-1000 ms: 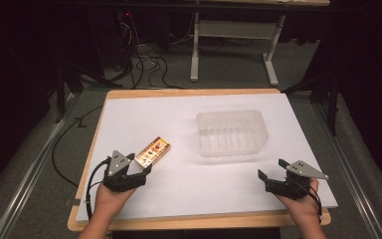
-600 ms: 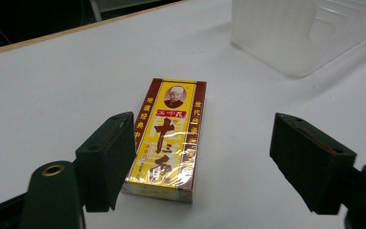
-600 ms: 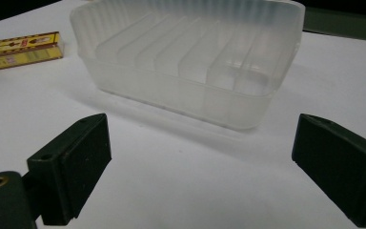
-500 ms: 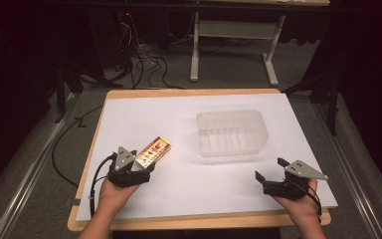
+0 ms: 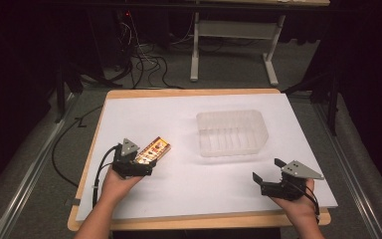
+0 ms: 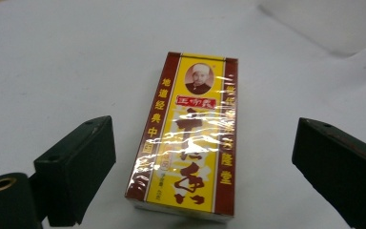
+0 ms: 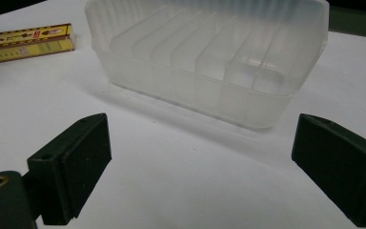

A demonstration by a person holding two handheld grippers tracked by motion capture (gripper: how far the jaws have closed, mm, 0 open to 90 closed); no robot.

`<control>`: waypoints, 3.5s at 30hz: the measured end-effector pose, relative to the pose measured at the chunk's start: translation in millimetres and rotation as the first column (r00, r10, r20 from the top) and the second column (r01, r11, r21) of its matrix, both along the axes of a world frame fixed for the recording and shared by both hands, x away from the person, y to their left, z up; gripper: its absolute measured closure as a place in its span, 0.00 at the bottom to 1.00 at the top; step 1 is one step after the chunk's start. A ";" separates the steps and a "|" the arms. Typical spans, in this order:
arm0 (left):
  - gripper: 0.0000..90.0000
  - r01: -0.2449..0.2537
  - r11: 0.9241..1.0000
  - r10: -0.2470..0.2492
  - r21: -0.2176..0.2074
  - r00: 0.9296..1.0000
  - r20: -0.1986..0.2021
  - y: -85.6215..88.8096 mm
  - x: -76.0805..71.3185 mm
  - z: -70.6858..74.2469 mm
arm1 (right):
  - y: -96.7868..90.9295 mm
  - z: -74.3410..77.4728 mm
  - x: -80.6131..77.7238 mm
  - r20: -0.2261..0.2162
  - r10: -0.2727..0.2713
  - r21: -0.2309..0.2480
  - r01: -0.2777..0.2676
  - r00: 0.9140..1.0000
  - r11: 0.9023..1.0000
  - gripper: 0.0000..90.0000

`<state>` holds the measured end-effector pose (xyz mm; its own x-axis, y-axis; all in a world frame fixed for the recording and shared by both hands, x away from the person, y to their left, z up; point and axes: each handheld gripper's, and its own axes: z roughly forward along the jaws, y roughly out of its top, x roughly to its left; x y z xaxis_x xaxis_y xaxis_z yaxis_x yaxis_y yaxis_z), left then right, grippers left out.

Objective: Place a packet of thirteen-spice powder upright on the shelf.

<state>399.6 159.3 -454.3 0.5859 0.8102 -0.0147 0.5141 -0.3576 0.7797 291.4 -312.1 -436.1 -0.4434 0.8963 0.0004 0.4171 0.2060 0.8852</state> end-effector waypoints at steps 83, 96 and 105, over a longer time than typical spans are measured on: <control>0.36 0.237 0.922 -0.085 0.306 0.896 -0.435 -71.4 -10.9 7.2 | -13.3 -5.2 -0.4 -0.040 -0.045 0.040 0.047 0.998 0.998 0.17; 0.36 0.213 0.960 -0.152 0.181 0.941 -0.301 -61.4 -25.0 14.6 | -12.4 -5.9 -0.2 -0.034 -0.041 0.031 0.042 0.999 0.999 0.17; 0.36 0.197 0.976 -0.175 0.091 0.963 -0.206 -56.9 -32.6 13.0 | -11.1 -7.1 0.0 -0.038 -0.032 0.025 0.033 0.999 0.999 0.17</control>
